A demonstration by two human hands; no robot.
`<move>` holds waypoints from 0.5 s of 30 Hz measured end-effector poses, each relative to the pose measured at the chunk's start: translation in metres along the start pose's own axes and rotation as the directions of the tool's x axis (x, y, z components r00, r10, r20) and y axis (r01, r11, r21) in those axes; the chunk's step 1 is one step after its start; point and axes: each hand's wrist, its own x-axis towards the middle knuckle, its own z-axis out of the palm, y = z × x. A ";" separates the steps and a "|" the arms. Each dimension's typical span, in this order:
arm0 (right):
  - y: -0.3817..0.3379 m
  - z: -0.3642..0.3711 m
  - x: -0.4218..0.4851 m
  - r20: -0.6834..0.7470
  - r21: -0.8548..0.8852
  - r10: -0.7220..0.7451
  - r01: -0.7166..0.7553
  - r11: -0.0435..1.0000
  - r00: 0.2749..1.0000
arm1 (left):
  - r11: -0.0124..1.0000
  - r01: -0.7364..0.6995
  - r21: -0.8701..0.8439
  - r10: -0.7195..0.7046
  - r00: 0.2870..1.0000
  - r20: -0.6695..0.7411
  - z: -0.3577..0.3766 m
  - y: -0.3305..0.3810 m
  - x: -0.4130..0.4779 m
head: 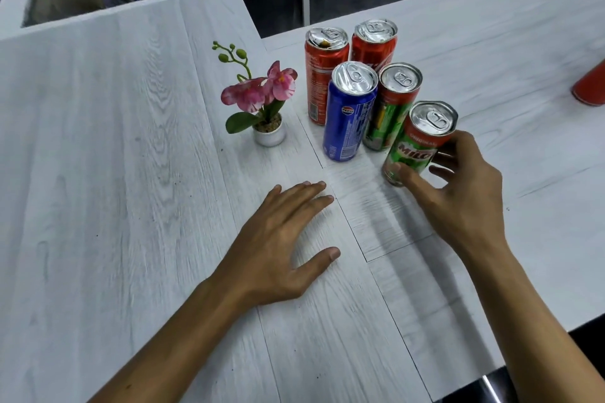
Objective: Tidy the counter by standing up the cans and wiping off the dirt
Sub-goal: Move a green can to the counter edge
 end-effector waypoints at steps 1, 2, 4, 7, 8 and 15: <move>0.000 -0.001 0.000 0.001 0.013 0.003 -0.003 1.000 1.000 | 1.000 0.002 -0.004 -0.002 1.000 -0.002 0.000 0.000 0.000; 0.000 -0.002 -0.001 0.001 0.026 0.004 -0.004 1.000 1.000 | 1.000 0.005 -0.008 -0.005 1.000 -0.003 -0.001 0.000 0.000; 0.000 -0.004 -0.002 -0.002 0.045 0.000 0.000 0.999 1.000 | 1.000 0.010 -0.016 -0.010 1.000 -0.002 -0.002 0.001 0.000; -0.001 -0.008 -0.005 -0.010 0.053 0.005 -0.005 0.999 1.000 | 1.000 0.013 -0.025 -0.014 1.000 -0.003 -0.003 0.002 0.000; -0.001 -0.009 -0.006 -0.011 0.050 0.004 -0.004 0.999 1.000 | 0.999 0.017 -0.027 -0.017 1.000 -0.004 -0.003 0.002 0.000; -0.008 -0.016 -0.016 0.012 0.056 -0.023 0.022 0.998 1.000 | 0.999 0.034 -0.040 -0.035 0.999 -0.028 -0.007 0.004 -0.005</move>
